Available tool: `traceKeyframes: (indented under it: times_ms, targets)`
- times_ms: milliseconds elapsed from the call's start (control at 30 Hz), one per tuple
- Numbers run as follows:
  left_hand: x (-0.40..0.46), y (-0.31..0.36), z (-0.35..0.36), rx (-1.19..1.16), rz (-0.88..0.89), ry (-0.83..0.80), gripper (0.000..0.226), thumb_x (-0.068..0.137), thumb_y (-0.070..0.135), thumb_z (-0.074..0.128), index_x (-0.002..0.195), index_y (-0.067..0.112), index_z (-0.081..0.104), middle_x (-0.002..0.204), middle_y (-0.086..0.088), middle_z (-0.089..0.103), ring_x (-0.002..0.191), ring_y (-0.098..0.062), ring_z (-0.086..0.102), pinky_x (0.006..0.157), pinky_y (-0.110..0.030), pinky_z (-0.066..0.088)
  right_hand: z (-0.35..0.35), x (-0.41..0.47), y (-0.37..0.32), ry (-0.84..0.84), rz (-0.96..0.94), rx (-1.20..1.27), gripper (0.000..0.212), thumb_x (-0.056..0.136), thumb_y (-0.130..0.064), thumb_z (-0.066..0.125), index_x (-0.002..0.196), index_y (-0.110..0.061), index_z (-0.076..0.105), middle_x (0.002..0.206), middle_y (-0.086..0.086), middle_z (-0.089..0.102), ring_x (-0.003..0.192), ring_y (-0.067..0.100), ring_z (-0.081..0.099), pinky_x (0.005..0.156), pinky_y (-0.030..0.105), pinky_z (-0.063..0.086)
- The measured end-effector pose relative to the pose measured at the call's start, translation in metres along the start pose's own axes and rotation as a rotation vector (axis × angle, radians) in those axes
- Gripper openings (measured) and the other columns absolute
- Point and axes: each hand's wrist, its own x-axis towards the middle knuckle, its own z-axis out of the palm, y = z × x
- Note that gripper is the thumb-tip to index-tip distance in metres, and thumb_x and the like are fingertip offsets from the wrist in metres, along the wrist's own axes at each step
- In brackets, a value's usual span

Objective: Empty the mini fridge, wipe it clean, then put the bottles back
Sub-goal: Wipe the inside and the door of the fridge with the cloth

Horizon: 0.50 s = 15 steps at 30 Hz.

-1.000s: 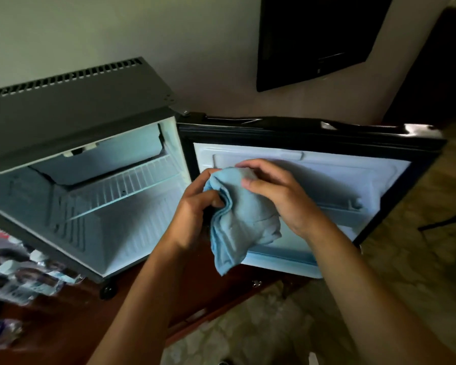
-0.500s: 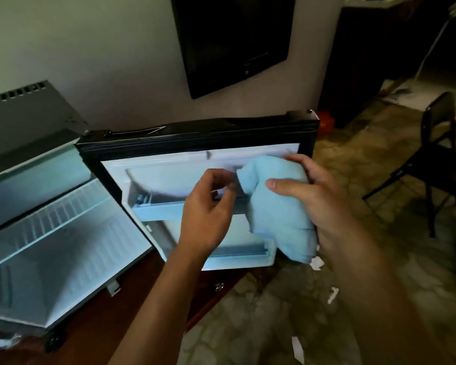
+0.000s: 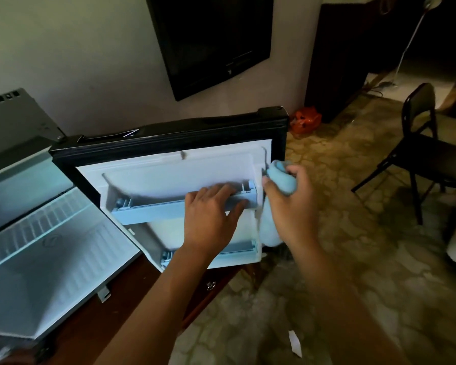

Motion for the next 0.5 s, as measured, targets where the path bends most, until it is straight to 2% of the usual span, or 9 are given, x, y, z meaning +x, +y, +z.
traceKeyframes:
  times_ms: [67, 167, 233, 333, 467, 500]
  targets:
    - [0.000, 0.001, 0.000, -0.004, 0.004, 0.004, 0.028, 0.090, 0.049, 0.062, 0.112, 0.033, 0.068, 0.111, 0.013, 0.071, 0.097, -0.016, 0.062, 0.081, -0.030, 0.027, 0.007, -0.004, 0.006, -0.065, 0.013, 0.102, 0.024, 0.088, -0.043, 0.065, 0.106, -0.035, 0.051, 0.088, -0.024, 0.059, 0.080, -0.012, 0.059, 0.058, 0.006, 0.045]
    - [0.001, 0.002, -0.002, -0.008, -0.008, -0.002, 0.028, 0.089, 0.049, 0.064, 0.110, 0.032, 0.069, 0.111, 0.012, 0.071, 0.096, -0.017, 0.062, 0.083, -0.033, 0.032, 0.010, -0.002, 0.012, -0.103, -0.018, 0.102, 0.018, 0.089, -0.054, 0.052, 0.103, -0.044, 0.049, 0.090, -0.024, 0.060, 0.082, -0.008, 0.060, 0.059, 0.008, 0.047]
    - [0.000, 0.002, -0.002, -0.003, -0.011, 0.001, 0.028, 0.089, 0.049, 0.064, 0.109, 0.031, 0.069, 0.111, 0.011, 0.071, 0.095, -0.018, 0.063, 0.083, -0.036, 0.035, 0.010, -0.001, 0.019, -0.106, -0.024, 0.086, 0.015, 0.091, -0.053, 0.047, 0.103, -0.043, 0.050, 0.089, -0.024, 0.060, 0.081, -0.009, 0.058, 0.058, 0.007, 0.045]
    - [-0.001, 0.002, -0.001, -0.010, -0.008, 0.019, 0.028, 0.088, 0.048, 0.065, 0.108, 0.029, 0.070, 0.110, 0.010, 0.072, 0.094, -0.019, 0.063, 0.083, -0.036, 0.036, 0.011, -0.004, 0.032, -0.103, -0.015, 0.050, 0.006, 0.094, -0.047, 0.046, 0.093, -0.046, 0.052, 0.086, -0.033, 0.059, 0.080, -0.010, 0.057, 0.058, 0.008, 0.044]
    - [-0.001, 0.001, 0.000, 0.003, 0.003, 0.036, 0.029, 0.088, 0.048, 0.066, 0.109, 0.028, 0.070, 0.108, 0.010, 0.072, 0.092, -0.019, 0.063, 0.081, -0.032, 0.031, 0.012, -0.009, 0.044, -0.130, 0.076, 0.028, 0.023, 0.098, -0.039, 0.050, 0.089, -0.060, 0.051, 0.085, -0.043, 0.055, 0.080, -0.017, 0.054, 0.059, 0.015, 0.041]
    - [0.000, 0.001, 0.001, 0.003, 0.004, 0.042, 0.029, 0.088, 0.048, 0.066, 0.109, 0.028, 0.070, 0.108, 0.009, 0.072, 0.091, -0.019, 0.063, 0.080, -0.032, 0.030, 0.012, -0.009, 0.045, -0.134, 0.093, 0.034, 0.024, 0.098, -0.037, 0.051, 0.088, -0.058, 0.052, 0.085, -0.045, 0.054, 0.080, -0.019, 0.053, 0.060, 0.016, 0.040]
